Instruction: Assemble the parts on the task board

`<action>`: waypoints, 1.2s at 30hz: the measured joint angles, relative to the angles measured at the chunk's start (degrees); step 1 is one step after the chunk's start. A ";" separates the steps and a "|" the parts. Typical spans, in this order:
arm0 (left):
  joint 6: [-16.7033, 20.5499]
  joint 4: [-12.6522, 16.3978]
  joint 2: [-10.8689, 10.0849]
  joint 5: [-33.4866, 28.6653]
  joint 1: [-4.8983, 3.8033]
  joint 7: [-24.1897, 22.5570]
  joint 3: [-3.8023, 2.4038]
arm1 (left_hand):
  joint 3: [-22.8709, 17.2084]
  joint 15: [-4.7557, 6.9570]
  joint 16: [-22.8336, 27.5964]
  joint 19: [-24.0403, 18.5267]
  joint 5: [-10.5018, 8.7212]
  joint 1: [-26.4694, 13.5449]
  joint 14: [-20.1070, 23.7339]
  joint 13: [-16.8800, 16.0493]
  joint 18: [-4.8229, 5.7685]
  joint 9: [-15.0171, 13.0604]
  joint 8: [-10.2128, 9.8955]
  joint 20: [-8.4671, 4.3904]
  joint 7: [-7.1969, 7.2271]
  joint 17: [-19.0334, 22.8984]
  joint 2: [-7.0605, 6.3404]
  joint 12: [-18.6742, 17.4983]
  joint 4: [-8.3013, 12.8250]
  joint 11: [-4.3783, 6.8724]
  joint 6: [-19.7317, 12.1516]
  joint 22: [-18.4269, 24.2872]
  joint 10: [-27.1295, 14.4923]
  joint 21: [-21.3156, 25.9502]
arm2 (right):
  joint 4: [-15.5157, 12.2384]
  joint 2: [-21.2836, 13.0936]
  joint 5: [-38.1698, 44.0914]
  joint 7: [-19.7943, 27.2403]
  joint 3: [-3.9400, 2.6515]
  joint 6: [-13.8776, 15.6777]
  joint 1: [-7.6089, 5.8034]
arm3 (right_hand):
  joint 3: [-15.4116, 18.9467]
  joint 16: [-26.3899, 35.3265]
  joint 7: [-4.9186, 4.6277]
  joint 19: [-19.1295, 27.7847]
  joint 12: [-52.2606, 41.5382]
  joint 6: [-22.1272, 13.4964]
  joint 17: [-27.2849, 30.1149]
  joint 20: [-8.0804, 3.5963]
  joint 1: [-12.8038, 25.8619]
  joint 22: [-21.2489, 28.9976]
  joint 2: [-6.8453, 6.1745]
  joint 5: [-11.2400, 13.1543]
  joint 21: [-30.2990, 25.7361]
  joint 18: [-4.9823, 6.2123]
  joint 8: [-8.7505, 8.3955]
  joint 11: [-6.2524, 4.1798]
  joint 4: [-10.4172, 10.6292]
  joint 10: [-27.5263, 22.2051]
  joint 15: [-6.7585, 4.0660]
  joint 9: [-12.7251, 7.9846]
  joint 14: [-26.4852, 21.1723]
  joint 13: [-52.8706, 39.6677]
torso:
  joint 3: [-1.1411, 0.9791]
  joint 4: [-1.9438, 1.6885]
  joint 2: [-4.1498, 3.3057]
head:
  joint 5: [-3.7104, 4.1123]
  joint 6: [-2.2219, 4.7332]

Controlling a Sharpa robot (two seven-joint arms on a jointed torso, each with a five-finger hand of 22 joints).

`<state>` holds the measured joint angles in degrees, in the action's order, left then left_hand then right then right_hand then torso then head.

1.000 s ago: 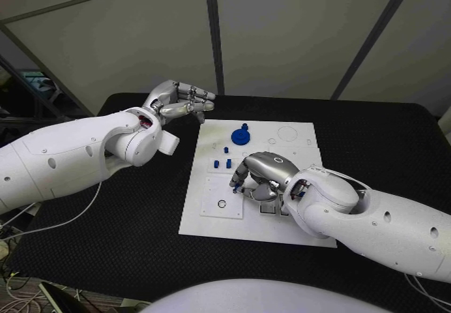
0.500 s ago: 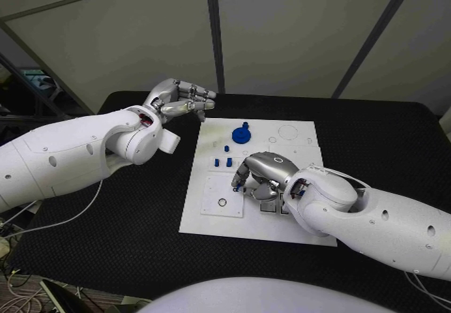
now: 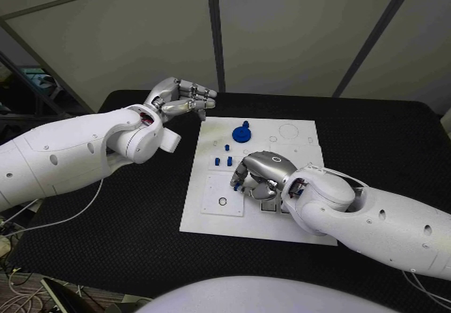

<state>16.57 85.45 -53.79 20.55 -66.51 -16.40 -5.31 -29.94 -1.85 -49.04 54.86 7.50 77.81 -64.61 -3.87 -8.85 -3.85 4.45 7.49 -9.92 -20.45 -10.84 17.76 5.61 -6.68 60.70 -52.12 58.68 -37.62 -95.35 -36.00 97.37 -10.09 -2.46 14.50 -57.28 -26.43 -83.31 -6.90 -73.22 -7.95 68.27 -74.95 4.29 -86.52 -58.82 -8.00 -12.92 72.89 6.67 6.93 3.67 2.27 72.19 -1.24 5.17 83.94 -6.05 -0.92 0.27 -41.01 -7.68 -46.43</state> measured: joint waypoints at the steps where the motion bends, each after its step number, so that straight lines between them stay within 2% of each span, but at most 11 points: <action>1: -0.01 0.00 0.01 0.00 0.00 0.01 0.00 | 0.00 0.00 0.00 0.00 0.00 0.00 0.00 0.00 -1.02 0.00 0.00 0.00 0.00 0.00 0.00 0.00 0.00 0.00 0.00 0.00 0.00 0.00 | 0.02 0.03 0.04 -0.02 0.01 -0.02 0.00 | 0.00 0.00 0.00 0.00 0.00 0.00 0.00 0.00 0.00 0.00 0.00 0.00 0.00 0.00 0.00 0.00 0.00 0.00 0.00 0.00 0.00 -0.01 | 0.00 0.00 0.00 | -0.01 -0.02; 2: -0.02 -0.01 0.01 0.00 0.00 0.02 0.00 | 0.00 0.00 0.00 0.00 0.00 0.00 0.00 0.00 -3.03 0.00 0.00 0.00 0.00 0.00 0.00 0.00 0.00 0.00 0.00 0.00 0.00 0.00 | 0.04 0.06 0.07 -0.05 0.01 -0.05 0.01 | 0.00 0.00 0.00 0.00 0.00 0.00 0.00 0.00 0.00 -0.02 0.00 0.00 0.00 0.00 0.00 0.00 0.00 0.00 0.00 0.00 0.00 -0.01 | 0.01 0.00 0.00 | -0.01 -0.05; 7: -0.08 -0.03 0.03 0.00 0.00 0.05 0.00 | 0.00 0.00 0.00 0.00 0.00 0.00 0.00 0.00 -2.91 0.00 0.00 0.00 0.00 0.05 0.00 0.00 0.00 0.00 0.00 0.00 0.00 0.00 | 0.11 0.23 0.38 -0.30 0.01 -0.55 0.01 | 0.00 0.00 0.01 0.00 0.01 -0.01 0.01 0.00 0.17 -0.08 0.17 0.03 0.00 0.00 -0.02 0.00 0.00 0.00 0.00 -0.02 0.00 -0.02 | 0.02 0.00 0.01 | -0.07 -0.10; 8: -0.09 -0.03 0.03 0.00 0.00 0.06 0.00 | 0.00 0.00 0.00 0.00 0.00 0.00 0.00 0.00 0.07 0.00 0.00 0.00 0.00 0.05 0.00 0.00 0.00 0.00 0.00 0.00 0.00 0.00 | 0.12 0.26 0.49 -0.37 0.01 -0.68 0.01 | 0.00 0.00 0.01 0.00 0.01 -0.01 0.01 0.00 0.32 -0.08 0.16 0.11 0.00 0.00 -0.07 0.00 0.00 0.00 0.00 -0.02 0.00 -0.02 | 0.02 0.00 0.01 | -0.07 -0.12; 14: -0.15 -0.03 0.04 -0.01 0.00 0.11 0.00 | 0.00 0.00 0.00 0.00 0.00 0.00 0.00 0.00 -0.02 0.00 0.00 0.00 0.00 0.05 0.00 0.00 0.00 0.00 0.00 0.00 0.00 0.00 | 0.14 0.51 1.44 -0.91 -0.05 -1.54 -0.04 | 0.09 0.00 0.04 0.00 0.10 -0.04 0.01 0.00 0.61 0.01 -0.13 -0.14 0.00 0.00 -0.14 -0.25 -0.09 0.25 0.00 -0.03 0.00 -0.01 | 0.03 0.02 0.03 | -0.07 -0.09; 16: -0.17 -0.02 0.04 -0.01 0.00 0.13 0.00 | 0.00 0.00 0.00 0.00 0.00 0.00 0.00 0.00 -3.03 0.00 0.00 0.00 0.00 0.05 0.00 0.00 0.00 0.00 0.00 0.00 0.01 0.00 | 0.12 0.57 1.80 -1.06 -0.05 -1.81 -0.05 | 0.16 0.00 -0.18 0.14 0.53 -0.28 0.01 0.14 1.23 0.15 -0.12 -0.17 0.00 0.00 -0.15 -0.50 -0.16 0.50 0.00 -0.07 0.00 -0.01 | 0.03 0.03 0.04 | -0.07 -0.07; 21: -0.23 -0.01 0.04 -0.02 0.00 0.18 0.00 | 0.00 0.00 0.00 0.00 0.00 0.00 0.00 0.00 -2.94 0.00 0.00 0.00 0.00 0.04 0.00 0.00 0.00 0.00 0.00 0.00 0.01 0.00 | 0.11 0.75 2.66 -1.34 -0.05 -2.42 -0.06 | 0.29 0.00 -0.69 0.43 1.86 -1.38 0.02 0.43 2.85 0.47 -0.53 -0.42 0.00 0.00 -0.85 0.04 -0.34 -0.77 0.00 -0.22 0.00 0.08 | 0.04 0.04 0.04 | 0.03 -0.06; 23: -0.25 -0.02 0.04 -0.02 0.00 0.20 0.00 | 0.00 0.00 0.24 0.00 0.00 0.01 0.00 0.00 0.94 0.00 0.00 0.00 -0.12 0.07 0.01 -0.01 0.00 -0.12 -0.12 0.00 -0.12 0.00 | 0.11 0.77 2.87 -1.39 -0.01 -2.61 -0.05 | 0.67 0.00 -0.82 0.63 2.21 -1.90 0.02 0.63 3.50 0.59 -0.73 -0.58 0.00 0.00 -1.42 0.33 -0.14 -1.41 0.23 -0.36 0.20 0.33 | 0.04 0.04 0.04 | 0.07 -0.06; 24: -0.26 -0.03 0.04 -0.02 0.00 0.21 0.00 | 0.00 0.00 0.24 0.00 0.00 0.01 0.00 0.00 0.96 0.00 0.00 0.00 -0.21 0.10 0.01 -0.01 0.00 -0.20 -0.21 -0.01 -0.20 0.00 | 0.10 0.78 2.97 -1.40 -0.01 -2.67 -0.05 | 0.74 0.00 -1.01 0.64 2.50 -2.09 0.02 0.64 4.01 0.66 -0.80 -0.67 0.00 0.00 -1.47 0.44 -0.21 -1.91 0.43 -0.46 -0.01 0.52 | 0.04 0.04 0.05 | 0.08 -0.07; 27: -0.29 -0.05 0.04 -0.02 0.00 0.24 0.00 | 0.00 0.00 0.24 0.00 0.00 0.25 0.00 0.00 -2.17 0.00 0.00 0.00 -0.21 0.10 0.24 -0.01 0.00 -0.21 -0.21 0.01 -0.20 0.00 | 0.07 0.79 3.22 -1.42 0.01 -2.78 -0.03 | 0.96 0.00 -1.23 1.06 3.21 -2.71 0.02 1.05 4.83 1.03 -1.17 -0.51 -0.40 0.01 -2.12 0.87 0.01 -3.27 0.76 -0.60 0.08 1.02 | 0.04 0.05 0.07 | 0.11 -0.08; 36: -0.39 -0.19 0.04 -0.03 0.00 0.34 0.00 | 0.00 0.00 0.24 0.00 0.00 0.23 0.00 0.00 -2.16 0.00 0.00 0.00 -0.21 0.10 0.23 -0.01 0.00 -0.21 -0.21 0.04 -0.20 0.00 | 0.01 0.42 3.85 -1.58 0.08 -2.35 0.02 | 1.27 0.30 -1.86 1.89 3.99 -4.97 0.02 1.89 5.57 2.74 -1.92 -0.23 -1.48 0.00 -2.96 1.98 -0.30 -8.58 1.76 -1.11 0.10 2.25 | 0.01 0.05 0.06 | 0.20 -0.02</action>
<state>16.19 85.25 -53.75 20.52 -66.51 -16.06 -5.31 -29.94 -1.85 -48.81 54.86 7.50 78.05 -64.61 -3.86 -11.01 -3.85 4.46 7.49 -10.13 -20.35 -10.61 17.75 5.61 -6.89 60.49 -52.08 58.48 -37.62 -95.33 -35.58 101.22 -11.67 -2.39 12.14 -57.26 -25.16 -83.01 -8.76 -71.33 -3.95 63.30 -74.92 6.17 -80.95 -56.08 -9.92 -13.15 71.41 6.68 3.97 5.65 1.97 63.61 0.52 4.07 84.04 -3.80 -0.91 0.33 -40.95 -7.48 -46.45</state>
